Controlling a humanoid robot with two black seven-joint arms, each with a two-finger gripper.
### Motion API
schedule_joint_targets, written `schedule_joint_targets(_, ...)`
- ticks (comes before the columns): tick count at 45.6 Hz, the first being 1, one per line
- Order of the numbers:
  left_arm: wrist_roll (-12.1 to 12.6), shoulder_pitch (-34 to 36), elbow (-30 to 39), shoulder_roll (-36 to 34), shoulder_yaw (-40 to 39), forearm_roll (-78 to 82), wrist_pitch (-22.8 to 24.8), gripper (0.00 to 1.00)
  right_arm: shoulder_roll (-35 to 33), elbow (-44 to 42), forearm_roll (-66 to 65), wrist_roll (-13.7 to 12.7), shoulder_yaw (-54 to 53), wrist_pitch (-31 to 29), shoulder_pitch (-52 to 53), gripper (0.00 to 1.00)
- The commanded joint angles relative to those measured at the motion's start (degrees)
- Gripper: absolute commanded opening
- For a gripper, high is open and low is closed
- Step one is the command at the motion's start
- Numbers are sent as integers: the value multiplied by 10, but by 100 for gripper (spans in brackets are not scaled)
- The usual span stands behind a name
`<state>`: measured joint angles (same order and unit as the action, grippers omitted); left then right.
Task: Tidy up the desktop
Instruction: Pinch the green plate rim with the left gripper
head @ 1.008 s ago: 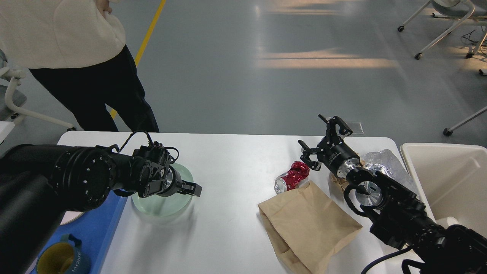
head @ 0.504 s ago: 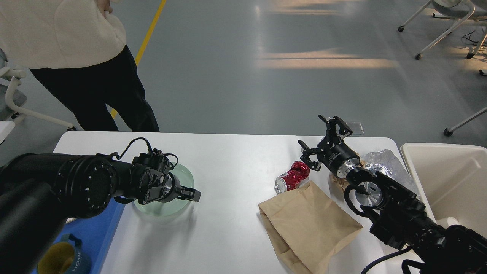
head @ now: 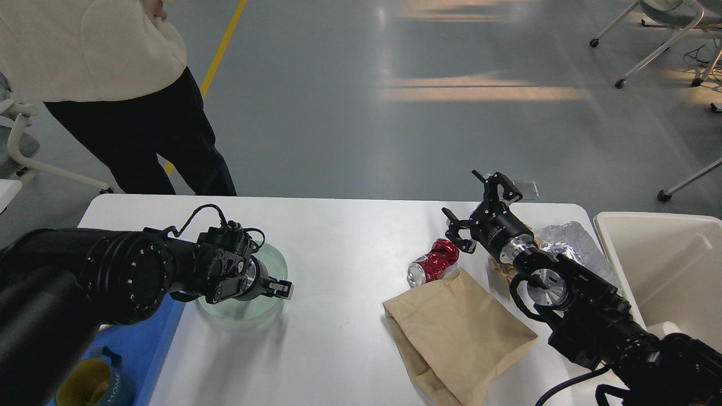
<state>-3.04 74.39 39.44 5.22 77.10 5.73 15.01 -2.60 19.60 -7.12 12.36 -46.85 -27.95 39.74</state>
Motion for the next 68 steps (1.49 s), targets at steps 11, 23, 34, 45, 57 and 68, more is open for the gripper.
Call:
schedule_joint_targets(11, 1, 1, 4, 0, 5, 1, 11, 25, 0, 0, 0, 0, 0, 0, 0, 100)
schedule_joint_targets(23, 3, 8, 4, 0, -2, 1, 35, 4, 0, 0, 0, 0, 0, 0, 0, 100)
schedule_joint_targets(34, 2, 8, 4, 0, -3, 0, 39, 0, 0, 0, 0, 0, 0, 0, 0, 100)
schedule_joint_targets(45, 1, 7, 4, -1, -3, 0, 39, 0, 0, 0, 0, 0, 0, 0, 0, 100)
schedule_joint_targets(57, 1, 8, 2, -1, -23, 0, 40, 0, 0, 0, 0, -1, 0, 0, 0, 100)
schedule_joint_targets(68, 3, 11, 1, 8, -63, 0, 67, 0, 0, 0, 0, 0, 0, 0, 0, 100)
